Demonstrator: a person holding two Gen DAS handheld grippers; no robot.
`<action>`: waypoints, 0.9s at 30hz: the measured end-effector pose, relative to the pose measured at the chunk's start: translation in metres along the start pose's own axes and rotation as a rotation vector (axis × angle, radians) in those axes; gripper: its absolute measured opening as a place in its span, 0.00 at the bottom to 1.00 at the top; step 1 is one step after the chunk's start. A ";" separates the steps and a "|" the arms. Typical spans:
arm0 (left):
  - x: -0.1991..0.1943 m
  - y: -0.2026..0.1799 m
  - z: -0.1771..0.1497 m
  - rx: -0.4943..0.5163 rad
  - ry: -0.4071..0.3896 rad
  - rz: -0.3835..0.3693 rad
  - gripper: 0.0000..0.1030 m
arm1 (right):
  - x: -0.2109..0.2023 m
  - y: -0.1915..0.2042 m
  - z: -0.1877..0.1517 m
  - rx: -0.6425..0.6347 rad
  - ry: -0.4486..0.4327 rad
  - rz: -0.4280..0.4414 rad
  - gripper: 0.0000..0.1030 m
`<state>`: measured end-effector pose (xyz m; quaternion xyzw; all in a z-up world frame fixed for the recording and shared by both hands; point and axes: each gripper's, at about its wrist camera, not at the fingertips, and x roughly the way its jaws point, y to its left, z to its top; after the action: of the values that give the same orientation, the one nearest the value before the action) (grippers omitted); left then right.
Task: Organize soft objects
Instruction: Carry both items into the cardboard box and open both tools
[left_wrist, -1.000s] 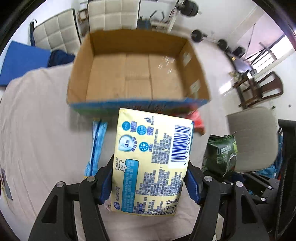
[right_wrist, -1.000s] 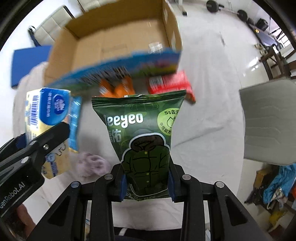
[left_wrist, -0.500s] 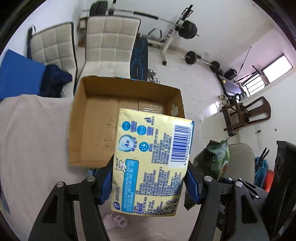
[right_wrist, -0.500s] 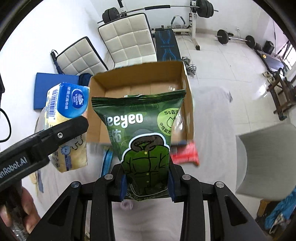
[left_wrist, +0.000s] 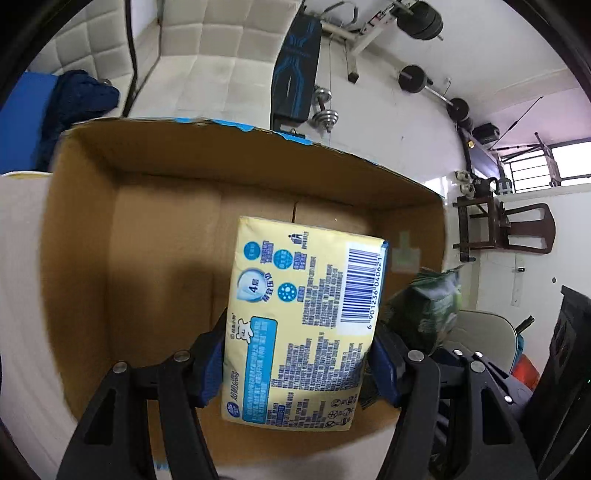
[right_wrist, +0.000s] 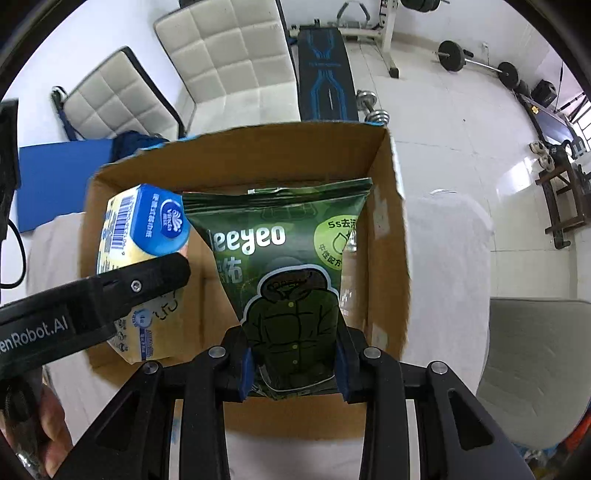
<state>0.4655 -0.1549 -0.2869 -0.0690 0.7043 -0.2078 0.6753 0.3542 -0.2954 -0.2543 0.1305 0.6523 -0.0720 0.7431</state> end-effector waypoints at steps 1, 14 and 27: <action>0.009 0.001 0.007 -0.005 0.014 -0.004 0.61 | 0.008 0.000 0.006 -0.001 0.012 0.001 0.35; 0.066 0.021 0.037 -0.043 0.089 0.014 0.62 | 0.096 -0.006 0.060 0.014 0.111 -0.004 0.36; 0.042 -0.008 0.012 0.065 0.044 0.196 0.86 | 0.101 0.003 0.064 -0.003 0.115 -0.022 0.65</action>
<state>0.4721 -0.1805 -0.3221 0.0269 0.7154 -0.1648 0.6785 0.4302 -0.3046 -0.3467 0.1263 0.6955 -0.0718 0.7037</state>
